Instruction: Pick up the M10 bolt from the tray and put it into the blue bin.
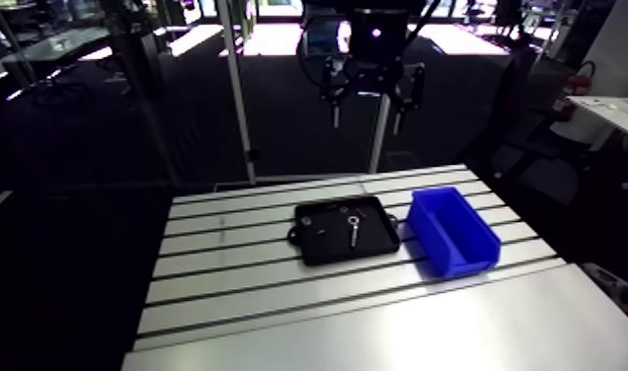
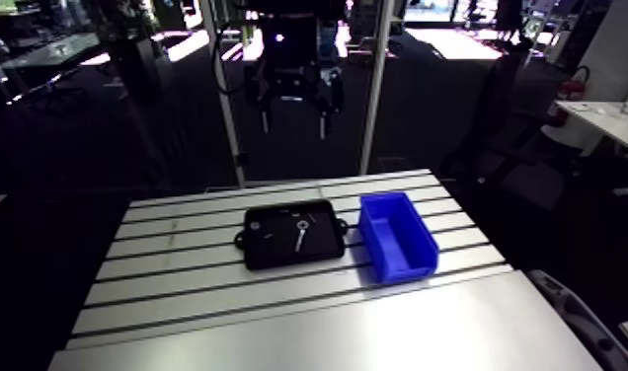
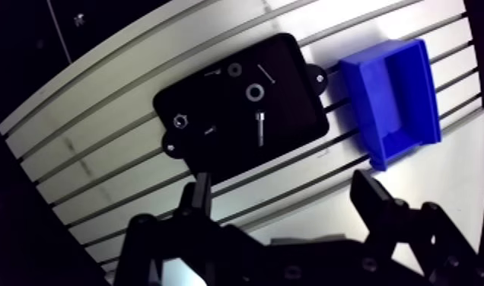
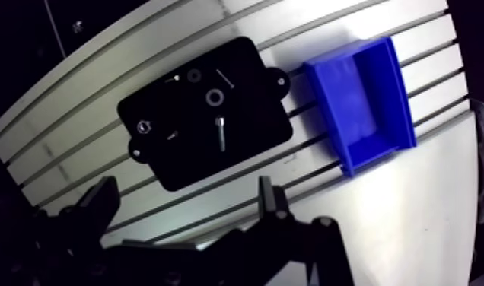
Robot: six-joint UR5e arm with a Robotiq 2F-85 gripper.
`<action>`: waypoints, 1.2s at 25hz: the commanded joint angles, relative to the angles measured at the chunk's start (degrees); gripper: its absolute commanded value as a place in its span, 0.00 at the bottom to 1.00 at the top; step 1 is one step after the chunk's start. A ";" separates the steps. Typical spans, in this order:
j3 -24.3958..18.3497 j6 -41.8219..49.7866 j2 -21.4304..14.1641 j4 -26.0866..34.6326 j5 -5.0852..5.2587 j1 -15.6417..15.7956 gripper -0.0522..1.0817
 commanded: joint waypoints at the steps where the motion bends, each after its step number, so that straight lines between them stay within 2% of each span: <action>1: 6.29 0.00 0.02 -5.14 0.16 -1.49 0.05; 11: 11.74 -0.96 1.34 -10.33 -0.10 -1.49 0.06; 19: 13.33 -3.42 4.33 -14.28 -0.10 -1.32 0.08; 23: 13.68 -3.60 5.65 -14.81 -0.10 -1.05 0.15; 24: 13.77 -3.60 5.74 -14.90 -0.10 -1.05 0.20; 30: 15.44 -4.92 6.97 -16.83 -0.10 -0.96 0.30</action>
